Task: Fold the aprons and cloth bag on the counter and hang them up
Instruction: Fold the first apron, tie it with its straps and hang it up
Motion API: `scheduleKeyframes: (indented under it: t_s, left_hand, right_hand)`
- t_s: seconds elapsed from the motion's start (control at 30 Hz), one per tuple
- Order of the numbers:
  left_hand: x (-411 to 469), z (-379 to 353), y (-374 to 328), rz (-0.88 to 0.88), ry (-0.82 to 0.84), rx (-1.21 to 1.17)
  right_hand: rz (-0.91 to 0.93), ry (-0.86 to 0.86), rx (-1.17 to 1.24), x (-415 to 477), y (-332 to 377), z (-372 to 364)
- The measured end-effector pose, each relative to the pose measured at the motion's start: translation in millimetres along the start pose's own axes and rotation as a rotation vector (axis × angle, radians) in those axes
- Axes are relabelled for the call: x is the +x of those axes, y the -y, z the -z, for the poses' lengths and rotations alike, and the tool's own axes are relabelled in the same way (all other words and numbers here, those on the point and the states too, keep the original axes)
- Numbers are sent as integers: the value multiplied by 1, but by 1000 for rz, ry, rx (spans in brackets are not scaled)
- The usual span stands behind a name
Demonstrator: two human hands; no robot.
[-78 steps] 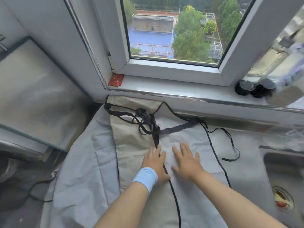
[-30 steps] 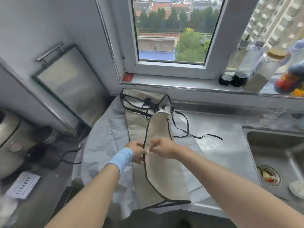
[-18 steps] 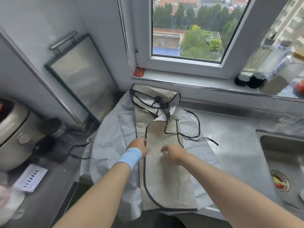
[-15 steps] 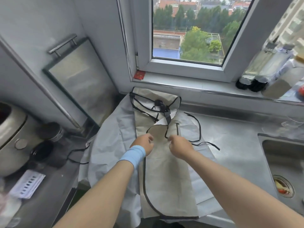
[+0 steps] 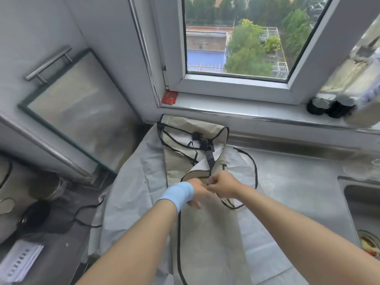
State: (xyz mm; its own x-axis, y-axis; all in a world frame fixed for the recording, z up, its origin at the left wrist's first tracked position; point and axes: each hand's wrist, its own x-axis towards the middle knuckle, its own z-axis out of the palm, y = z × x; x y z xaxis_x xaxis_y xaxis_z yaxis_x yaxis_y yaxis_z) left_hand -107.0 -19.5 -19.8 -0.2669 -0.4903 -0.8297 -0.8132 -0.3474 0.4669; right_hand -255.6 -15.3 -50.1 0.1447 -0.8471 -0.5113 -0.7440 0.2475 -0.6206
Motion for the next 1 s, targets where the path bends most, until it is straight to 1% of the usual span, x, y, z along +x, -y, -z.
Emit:
scheduleKeyframes:
  t_s: [0.07,0.13,0.2,0.23,0.27,0.3,0.33,0.37,0.4,0.5,0.57,0.6,0.63,0.67,0.77,0.8,0.87,0.93,1.0]
  left_hand:
    - [-8,13,-1,-91,4,-251]
    - [-26,28,-2,-185,-15,-452]
    - [-37,42,2,-201,-80,-501]
    - [-40,49,4,-193,-136,-501]
    - [-43,57,8,-185,-218,-483]
    - [-45,66,12,-184,-315,-451]
    - [-48,76,17,-191,-420,-420]
    - [-52,86,24,-210,-515,-410]
    - [-55,96,31,-235,-580,-427]
    - [-63,117,48,-305,-663,-538]
    - [-66,124,51,-330,-747,-510]
    - [-66,126,51,-346,-771,-505]
    - [-65,126,50,-358,-776,-512]
    - [-64,126,49,-364,-771,-500]
    - [-50,123,39,-322,-717,-402]
    - [-44,119,34,-317,-687,-436]
    - [-26,109,16,-331,-581,-604]
    - [-13,90,2,-301,-446,-704]
    - [-1,66,-2,-173,-227,-717]
  right_hand:
    - [34,-24,278,-3,29,21]
    - [71,20,439,-6,58,38]
    - [122,28,471,-6,78,47]
    - [151,-13,479,-5,86,49]
    - [177,-87,477,-3,92,48]
    - [198,-195,430,0,94,48]
    - [225,-316,304,3,95,47]
    - [254,-397,118,6,94,47]
    - [285,-403,-79,9,89,46]
    - [366,-186,-611,13,76,42]
    - [382,-110,-901,13,68,36]
    - [380,-97,-1001,15,66,31]
    - [378,-114,-1059,17,64,27]
    - [368,-160,-1057,20,62,24]
    - [316,-321,-890,26,55,31]
    - [332,-365,-843,26,54,37]
    - [383,-431,-793,23,50,56]
    - [475,-465,-735,19,49,70]
    - [537,-461,-691,17,50,80]
